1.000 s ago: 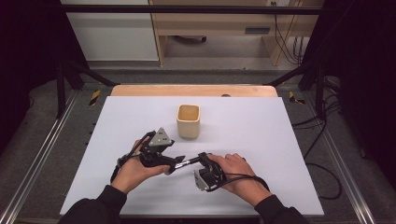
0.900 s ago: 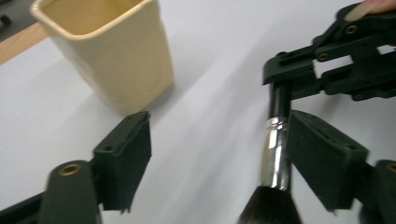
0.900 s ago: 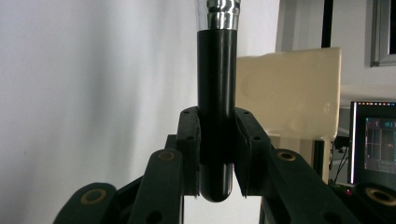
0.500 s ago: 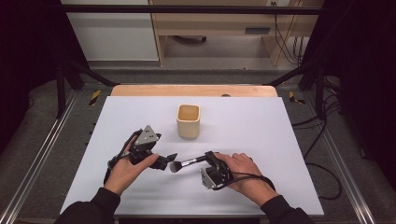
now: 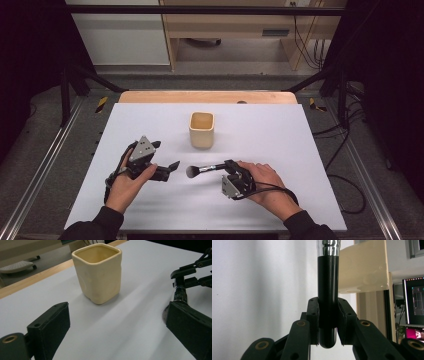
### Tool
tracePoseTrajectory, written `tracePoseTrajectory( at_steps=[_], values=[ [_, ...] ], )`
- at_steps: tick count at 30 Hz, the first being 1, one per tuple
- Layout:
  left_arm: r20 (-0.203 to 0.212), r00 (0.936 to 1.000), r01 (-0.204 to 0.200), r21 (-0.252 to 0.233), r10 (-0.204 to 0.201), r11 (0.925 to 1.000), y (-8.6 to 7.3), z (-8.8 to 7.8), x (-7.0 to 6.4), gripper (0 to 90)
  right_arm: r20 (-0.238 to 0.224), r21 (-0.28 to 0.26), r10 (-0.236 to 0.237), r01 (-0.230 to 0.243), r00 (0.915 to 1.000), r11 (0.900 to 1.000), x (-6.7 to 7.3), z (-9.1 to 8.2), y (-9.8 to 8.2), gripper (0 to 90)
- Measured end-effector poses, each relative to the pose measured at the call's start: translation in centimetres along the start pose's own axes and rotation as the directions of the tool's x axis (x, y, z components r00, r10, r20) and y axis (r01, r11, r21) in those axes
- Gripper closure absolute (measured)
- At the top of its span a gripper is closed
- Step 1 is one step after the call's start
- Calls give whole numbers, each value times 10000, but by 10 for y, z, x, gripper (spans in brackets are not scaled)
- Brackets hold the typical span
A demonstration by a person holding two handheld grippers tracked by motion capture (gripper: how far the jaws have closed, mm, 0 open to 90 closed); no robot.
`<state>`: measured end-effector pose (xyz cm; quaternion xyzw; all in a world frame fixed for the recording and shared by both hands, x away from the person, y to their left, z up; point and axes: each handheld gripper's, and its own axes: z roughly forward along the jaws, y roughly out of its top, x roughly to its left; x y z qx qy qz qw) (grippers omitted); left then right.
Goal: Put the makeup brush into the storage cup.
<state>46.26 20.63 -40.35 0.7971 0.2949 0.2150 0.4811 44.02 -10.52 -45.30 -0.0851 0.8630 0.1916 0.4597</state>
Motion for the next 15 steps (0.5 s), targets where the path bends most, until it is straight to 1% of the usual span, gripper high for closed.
tracePoseTrajectory(
  at_steps=[1, 2, 4, 5, 6, 7, 8, 10, 11, 12, 13, 15],
  values=[
    [29, 10000, -50, -74, 50, 10000, -1, -1, 0, 45, 17, -70, 189, -189, 9998, 9998, 0, 0, -1, 743],
    [-28, 9999, -128, -146, 128, 9998, -2, -2, -1, 43, -16, -161, 327, -327, 9995, 9993, -2, 0, -2, 743],
    [-25, 9998, -183, -280, 183, 9994, -5, -3, -2, 43, -20, -334, 939, -939, 9956, 9950, -5, -1, -4, 743],
    [-33, 9998, -180, -357, 179, 9992, -6, -3, -2, 41, -19, -418, 1309, -1309, 9914, 9905, -6, -2, -5, 743],
    [-39, 9998, -179, -381, 178, 9991, -7, -3, -2, 38, -5, -630, 2035, -2031, 9791, 9771, -7, -2, -5, 743],
    [-27, 9999, -166, -407, 165, 9990, -8, -4, -2, 38, -5, -630, 2035, -2031, 9791, 9771, -7, -2, -5, 743],
    [-14, 9999, -142, -489, 141, 9987, -9, -4, -3, 38, -17, -745, 2214, -2209, 9752, 9725, -9, -2, -6, 743],
    [-31, 10000, -75, -612, 73, 9981, -10, -5, -4, 37, -85, -953, 2786, -2782, 9604, 9558, -11, -2, -6, 743],
    [-58, 10000, -59, -684, 55, 9976, -10, -5, -4, 36, -183, -1040, 3140, -3141, 9493, 9437, -12, -2, -6, 743],
    [-62, 10000, -9, -776, 4, 9970, -10, -5, -4, 36, -159, -1164, 3345, -3341, 9422, 9353, -14, -2, -6, 743],
    [-78, 10000, 24, -815, -31, 9967, -10, -6, -5, 35, -195, -1272, 3581, -3576, 9335, 9252, -15, -2, -6, 743],
    [-46, 9999, 87, -904, -91, 9959, -10, -6, -6, 34, -302, -1421, 3932, -3933, 9190, 9084, -17, -2, -6, 743]
  ],
)
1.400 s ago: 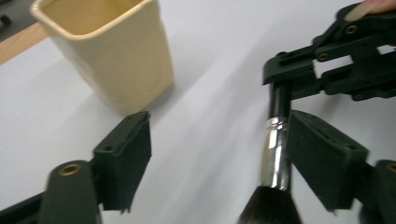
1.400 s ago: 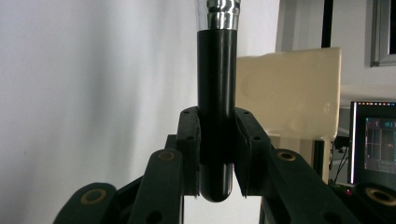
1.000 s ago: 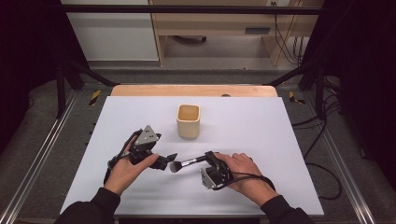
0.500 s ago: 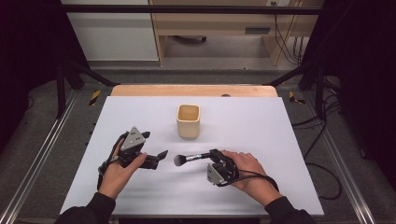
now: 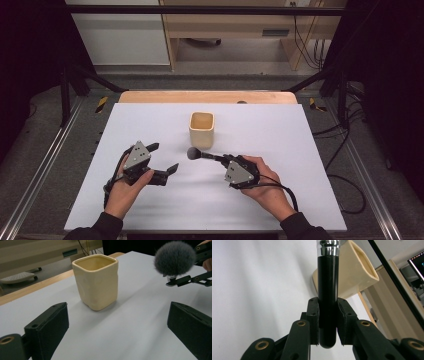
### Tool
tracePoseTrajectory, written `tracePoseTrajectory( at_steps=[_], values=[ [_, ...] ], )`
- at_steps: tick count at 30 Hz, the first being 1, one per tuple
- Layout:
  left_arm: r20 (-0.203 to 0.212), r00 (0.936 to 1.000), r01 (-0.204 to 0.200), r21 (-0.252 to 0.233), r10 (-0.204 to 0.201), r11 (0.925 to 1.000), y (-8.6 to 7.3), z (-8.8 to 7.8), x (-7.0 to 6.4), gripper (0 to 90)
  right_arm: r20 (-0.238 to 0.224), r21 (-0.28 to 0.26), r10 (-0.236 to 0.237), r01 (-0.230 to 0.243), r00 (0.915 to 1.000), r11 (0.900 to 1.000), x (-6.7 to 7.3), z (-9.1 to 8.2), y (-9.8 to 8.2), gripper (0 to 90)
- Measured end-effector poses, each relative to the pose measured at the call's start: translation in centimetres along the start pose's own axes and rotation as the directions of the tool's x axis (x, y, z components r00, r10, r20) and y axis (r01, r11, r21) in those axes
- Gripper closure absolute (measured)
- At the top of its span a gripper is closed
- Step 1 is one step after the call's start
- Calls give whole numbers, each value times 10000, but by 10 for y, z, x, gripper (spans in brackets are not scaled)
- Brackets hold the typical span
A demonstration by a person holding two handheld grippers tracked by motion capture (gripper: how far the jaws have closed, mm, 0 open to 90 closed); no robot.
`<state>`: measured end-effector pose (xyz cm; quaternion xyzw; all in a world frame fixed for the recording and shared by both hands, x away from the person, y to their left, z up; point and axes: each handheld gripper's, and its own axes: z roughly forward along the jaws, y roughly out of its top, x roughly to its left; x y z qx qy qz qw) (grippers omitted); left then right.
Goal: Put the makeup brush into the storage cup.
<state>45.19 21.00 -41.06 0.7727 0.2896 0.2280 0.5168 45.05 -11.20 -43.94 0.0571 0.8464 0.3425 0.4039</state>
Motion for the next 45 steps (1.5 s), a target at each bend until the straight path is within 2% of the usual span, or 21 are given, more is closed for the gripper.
tracePoseTrajectory(
  at_steps=[12, 16, 18, 27, 28, 35, 39, 41, 45],
  values=[
    [180, 9996, 221, -501, -213, 9985, 4, 3, -9, 24, -161, -578, 984, -992, 9950, 9934, 0, 5, 7, 744],
    [309, 9983, 514, -831, -489, 9952, 4, 4, -15, 22, -290, -764, 1433, -1451, 9893, 9865, -1, 7, 8, 744],
    [446, 9962, 793, -1032, -750, 9915, 3, 5, -18, 21, -373, -881, 1684, -1711, 9850, 9813, -1, 8, 9, 745],
    [776, 9907, 1203, -1209, -1115, 9853, 2, 14, -29, 20, -737, -1461, 2769, -2851, 9581, 9473, 0, 13, 14, 745],
    [811, 9901, 1243, -1207, -1150, 9849, 2, 15, -29, 20, -813, -1504, 2938, -3031, 9524, 9410, 1, 14, 15, 744],
    [935, 9854, 1540, -1371, -1420, 9785, 5, 17, -31, 19, -1038, -1529, 3240, -3369, 9404, 9290, 1, 19, 14, 744],
    [935, 9852, 1556, -1384, -1435, 9781, 7, 19, -31, 19, -1191, -1690, 3560, -3723, 9269, 9126, 0, 18, 16, 744],
    [829, 9874, 1453, -1417, -1345, 9792, 9, 19, -31, 19, -1234, -1742, 3664, -3836, 9222, 9069, -2, 17, 17, 744],
    [785, 9868, 1522, -1516, -1416, 9767, 13, 20, -30, 19, -1359, -1765, 3841, -4038, 9133, 8977, -5, 18, 18, 744]
  ],
)
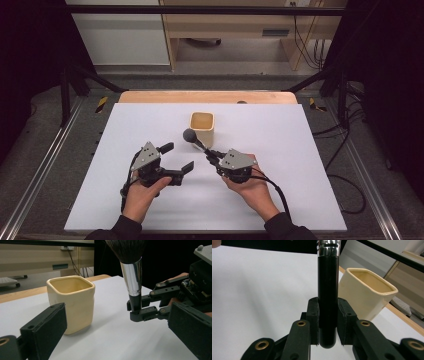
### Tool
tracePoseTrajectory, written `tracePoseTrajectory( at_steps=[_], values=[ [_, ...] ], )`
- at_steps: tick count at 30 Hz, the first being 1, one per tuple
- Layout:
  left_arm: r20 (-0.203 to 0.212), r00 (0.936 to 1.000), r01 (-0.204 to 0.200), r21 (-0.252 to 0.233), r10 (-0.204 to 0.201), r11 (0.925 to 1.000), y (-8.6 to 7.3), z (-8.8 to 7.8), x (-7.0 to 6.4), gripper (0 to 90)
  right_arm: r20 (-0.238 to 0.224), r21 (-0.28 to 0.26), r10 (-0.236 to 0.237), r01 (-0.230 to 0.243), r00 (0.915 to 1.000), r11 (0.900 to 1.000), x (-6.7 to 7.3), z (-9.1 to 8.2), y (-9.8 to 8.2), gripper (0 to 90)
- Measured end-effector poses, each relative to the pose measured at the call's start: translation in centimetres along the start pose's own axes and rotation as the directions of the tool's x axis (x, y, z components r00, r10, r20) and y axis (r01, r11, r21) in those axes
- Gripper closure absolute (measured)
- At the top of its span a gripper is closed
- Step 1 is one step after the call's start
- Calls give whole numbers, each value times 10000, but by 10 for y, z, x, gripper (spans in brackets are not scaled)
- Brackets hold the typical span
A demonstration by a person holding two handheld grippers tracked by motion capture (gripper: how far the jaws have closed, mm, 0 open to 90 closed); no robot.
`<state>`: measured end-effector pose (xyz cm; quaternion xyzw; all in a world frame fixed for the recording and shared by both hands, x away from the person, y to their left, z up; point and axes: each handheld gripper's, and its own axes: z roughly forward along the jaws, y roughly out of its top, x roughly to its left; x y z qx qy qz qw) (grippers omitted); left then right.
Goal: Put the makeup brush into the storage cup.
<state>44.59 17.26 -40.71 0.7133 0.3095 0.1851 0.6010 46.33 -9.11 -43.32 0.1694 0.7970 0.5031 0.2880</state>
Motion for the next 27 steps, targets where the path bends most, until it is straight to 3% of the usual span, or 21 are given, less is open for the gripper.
tracePoseTrajectory(
  at_steps=[9, 14, 22, 27],
  values=[
    [-47, 10000, 81, -179, -82, 9998, 8, 1, 1, 20, -288, -96, 484, -487, 9984, 9988, 0, 3, 1, 744],
    [-8, 9998, -210, -119, 209, 9997, 10, 4, -1, 25, -439, -211, 835, -845, 9955, 9962, -3, 4, 2, 744],
    [-341, 9994, -55, -436, 40, 9990, 15, 6, -2, 32, -558, -239, 1038, -1053, 9930, 9942, -3, 4, 3, 744],
    [-306, 9995, 40, -446, -54, 9990, 15, 8, -3, 32, -634, -285, 1128, -1148, 9916, 9930, -2, 6, 4, 743]
  ],
)
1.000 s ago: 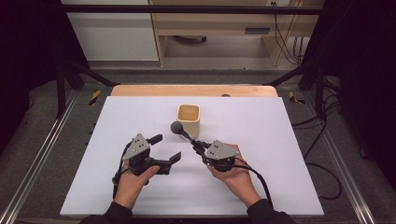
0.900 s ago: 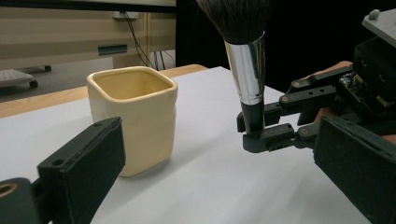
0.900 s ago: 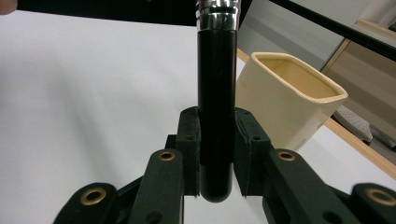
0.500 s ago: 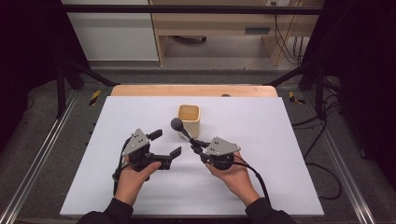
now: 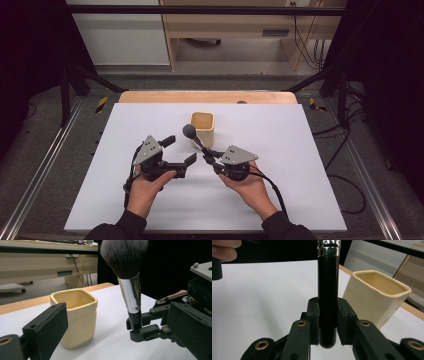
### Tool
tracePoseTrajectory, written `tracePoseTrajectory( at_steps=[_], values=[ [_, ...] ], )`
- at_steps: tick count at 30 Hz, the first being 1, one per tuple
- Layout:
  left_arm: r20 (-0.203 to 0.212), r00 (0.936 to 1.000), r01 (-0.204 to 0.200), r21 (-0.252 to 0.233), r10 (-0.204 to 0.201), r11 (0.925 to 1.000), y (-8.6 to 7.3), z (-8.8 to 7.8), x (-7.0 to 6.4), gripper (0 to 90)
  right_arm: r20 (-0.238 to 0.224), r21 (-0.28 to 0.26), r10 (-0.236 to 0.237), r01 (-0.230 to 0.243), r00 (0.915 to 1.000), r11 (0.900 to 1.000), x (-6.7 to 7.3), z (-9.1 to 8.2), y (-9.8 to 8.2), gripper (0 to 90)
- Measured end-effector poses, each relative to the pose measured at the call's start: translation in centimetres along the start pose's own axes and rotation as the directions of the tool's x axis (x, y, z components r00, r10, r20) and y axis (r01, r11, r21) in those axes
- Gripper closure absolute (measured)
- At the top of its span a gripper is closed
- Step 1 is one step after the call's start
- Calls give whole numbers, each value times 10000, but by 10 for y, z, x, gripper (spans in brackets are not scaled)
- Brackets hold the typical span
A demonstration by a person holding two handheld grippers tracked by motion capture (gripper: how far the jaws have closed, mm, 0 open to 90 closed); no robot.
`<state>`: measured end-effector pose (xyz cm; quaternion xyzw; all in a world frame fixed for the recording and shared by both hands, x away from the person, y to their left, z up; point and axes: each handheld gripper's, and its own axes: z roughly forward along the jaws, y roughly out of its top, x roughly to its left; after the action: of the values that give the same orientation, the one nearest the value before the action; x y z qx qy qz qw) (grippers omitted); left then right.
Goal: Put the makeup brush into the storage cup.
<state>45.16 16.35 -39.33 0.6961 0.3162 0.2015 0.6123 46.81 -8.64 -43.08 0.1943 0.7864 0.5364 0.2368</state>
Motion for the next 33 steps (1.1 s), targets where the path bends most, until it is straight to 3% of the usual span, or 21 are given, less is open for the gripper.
tracePoseTrajectory(
  at_steps=[4, 9, 19, 24, 33],
  values=[
    [102, 9994, 331, 60, -332, 9994, 0, 0, -1, 42, -31, -41, 66, -66, 10000, 10000, 1, 1, 0, 744],
    [175, 9988, 446, 144, -449, 9989, -2, 1, -3, 102, -98, -105, 64, -65, 9999, 9999, 3, 3, 1, 744],
    [567, 9966, 579, 271, -593, 9980, -7, 9, -8, 314, -253, -158, 141, -145, 9996, 9998, 7, 6, 2, 743],
    [392, 9973, 607, 470, -625, 9971, -9, 16, -13, 399, -351, -211, 156, -164, 9993, 9996, 10, 7, 3, 743],
    [167, 9955, 930, 404, -937, 9948, -10, 20, -13, 553, -458, -232, 153, -164, 9988, 9996, 13, 8, 4, 744]
  ],
)
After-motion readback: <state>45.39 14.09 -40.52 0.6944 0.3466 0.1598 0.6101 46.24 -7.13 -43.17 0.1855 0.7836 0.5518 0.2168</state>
